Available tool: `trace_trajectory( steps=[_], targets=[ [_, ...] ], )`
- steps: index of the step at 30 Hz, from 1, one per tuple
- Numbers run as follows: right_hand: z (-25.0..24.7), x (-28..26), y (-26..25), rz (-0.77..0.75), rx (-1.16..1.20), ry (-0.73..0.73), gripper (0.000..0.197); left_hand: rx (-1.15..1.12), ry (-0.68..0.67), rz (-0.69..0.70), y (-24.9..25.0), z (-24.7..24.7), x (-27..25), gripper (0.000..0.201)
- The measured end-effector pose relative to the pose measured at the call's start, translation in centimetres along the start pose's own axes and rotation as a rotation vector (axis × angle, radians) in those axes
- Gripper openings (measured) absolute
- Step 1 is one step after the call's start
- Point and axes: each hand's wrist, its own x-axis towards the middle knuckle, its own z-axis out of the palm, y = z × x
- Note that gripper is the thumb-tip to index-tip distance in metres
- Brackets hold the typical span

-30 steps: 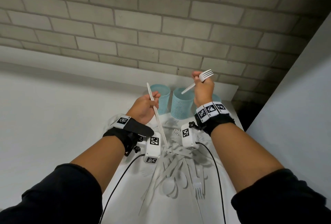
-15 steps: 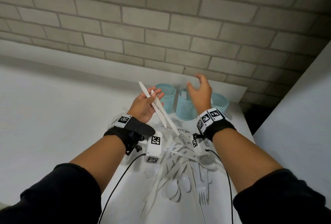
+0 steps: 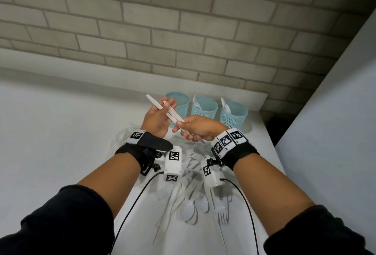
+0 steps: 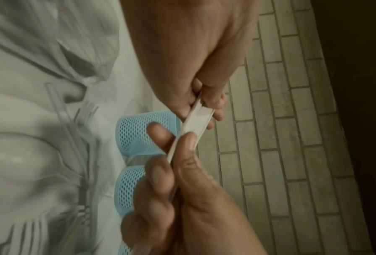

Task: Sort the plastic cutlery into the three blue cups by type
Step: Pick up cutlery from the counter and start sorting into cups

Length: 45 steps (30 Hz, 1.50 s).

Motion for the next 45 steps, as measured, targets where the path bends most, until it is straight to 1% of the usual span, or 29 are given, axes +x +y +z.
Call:
trace_trajectory(
  steps=[1,3,5,7,9,11,13,14,16,18,19,20,22,23,24,25,27,28,30,32,34,36,40,42,45],
  targets=[
    [-0.3,-0.2,0.1,0.007,-0.024,0.008,0.026,0.004,0.009,0.003,0.2,-0.3,0.0,0.018],
    [-1.1,-0.6,0.1,0.028,-0.117,0.052,0.027,0.026,0.028,0.010,0.9,-1.1,0.1,0.010],
    [-2.2,-0.9,-0.1,0.010,-0.235,0.136,0.026,0.148,0.037,0.008,1.5,-1.8,0.1,0.005],
    [-3.0,-1.2,-0.5,-0.028,-0.272,0.257,0.024,0.300,0.022,-0.023,1.7,-2.4,-0.2,0.007],
    [-3.8,-1.3,-0.7,-0.072,-0.194,0.412,0.024,0.408,-0.008,-0.094,1.4,-2.7,-0.4,0.014],
    [-4.3,-1.2,-0.9,-0.131,-0.075,0.546,0.025,0.572,-0.063,-0.174,1.1,-2.7,-0.9,0.012],
    [-4.2,-0.6,-1.1,-0.203,-0.047,0.657,0.027,0.740,-0.142,-0.245,0.8,-2.6,-1.2,0.009],
    [-4.0,-0.2,-1.2,-0.227,-0.045,0.706,0.028,0.787,-0.181,-0.272,0.7,-2.5,-1.4,0.009],
    [-3.5,0.6,-1.2,-0.243,-0.017,0.807,0.031,0.784,-0.219,-0.302,0.5,-2.4,-1.5,0.012],
    [-3.1,1.0,-1.1,-0.237,0.113,0.901,0.031,0.665,-0.178,-0.312,0.5,-2.5,-1.5,0.012],
    [-2.9,1.1,-1.2,-0.222,0.227,0.918,0.029,0.614,-0.151,-0.307,0.4,-2.5,-1.5,0.012],
    [-2.6,1.2,-1.3,-0.203,0.377,0.883,0.026,0.586,-0.132,-0.298,0.4,-2.6,-1.5,0.012],
    [-1.6,1.4,-1.6,-0.173,0.665,0.681,0.028,0.583,-0.121,-0.283,0.2,-2.7,-1.5,0.014],
    [-0.8,1.5,-1.8,-0.166,0.740,0.578,0.033,0.593,-0.113,-0.280,0.0,-2.7,-1.5,0.017],
    [-0.1,1.6,-2.0,-0.171,0.770,0.498,0.035,0.596,-0.102,-0.279,-0.2,-2.7,-1.5,0.021],
    [0.6,1.7,-2.1,-0.174,0.772,0.441,0.032,0.594,-0.091,-0.281,-0.4,-2.6,-1.5,0.026],
    [1.6,2.0,-2.3,-0.139,0.723,0.370,0.023,0.599,-0.070,-0.287,-0.7,-2.3,-1.6,0.031],
    [1.9,2.3,-2.5,-0.115,0.697,0.355,0.021,0.608,-0.059,-0.289,-0.9,-2.2,-1.6,0.031],
    [1.8,2.8,-2.9,-0.103,0.653,0.393,0.026,0.641,-0.045,-0.289,-1.0,-2.1,-1.7,0.027],
    [0.9,3.7,-3.6,-0.121,0.639,0.497,0.024,0.679,-0.045,-0.283,-0.9,-2.3,-1.8,0.023],
    [-0.3,4.6,-4.5,-0.199,0.681,0.598,0.020,0.730,-0.043,-0.279,-0.7,-2.8,-1.9,0.015],
    [-1.5,5.5,-5.4,-0.309,0.702,0.682,0.028,0.851,-0.041,-0.271,-0.6,-3.2,-1.9,0.004],
    [-2.7,7.5,-6.6,-0.473,0.619,0.789,0.033,1.125,-0.083,-0.230,-0.9,-4.0,-2.0,0.009],
    [-3.0,8.7,-6.5,-0.502,0.579,0.831,0.032,1.245,-0.127,-0.191,-1.2,-4.3,-2.1,0.011],
    [-3.0,10.1,-5.5,-0.481,0.542,0.840,0.030,1.478,-0.229,-0.175,-1.7,-4.3,-2.8,0.022]
  ],
)
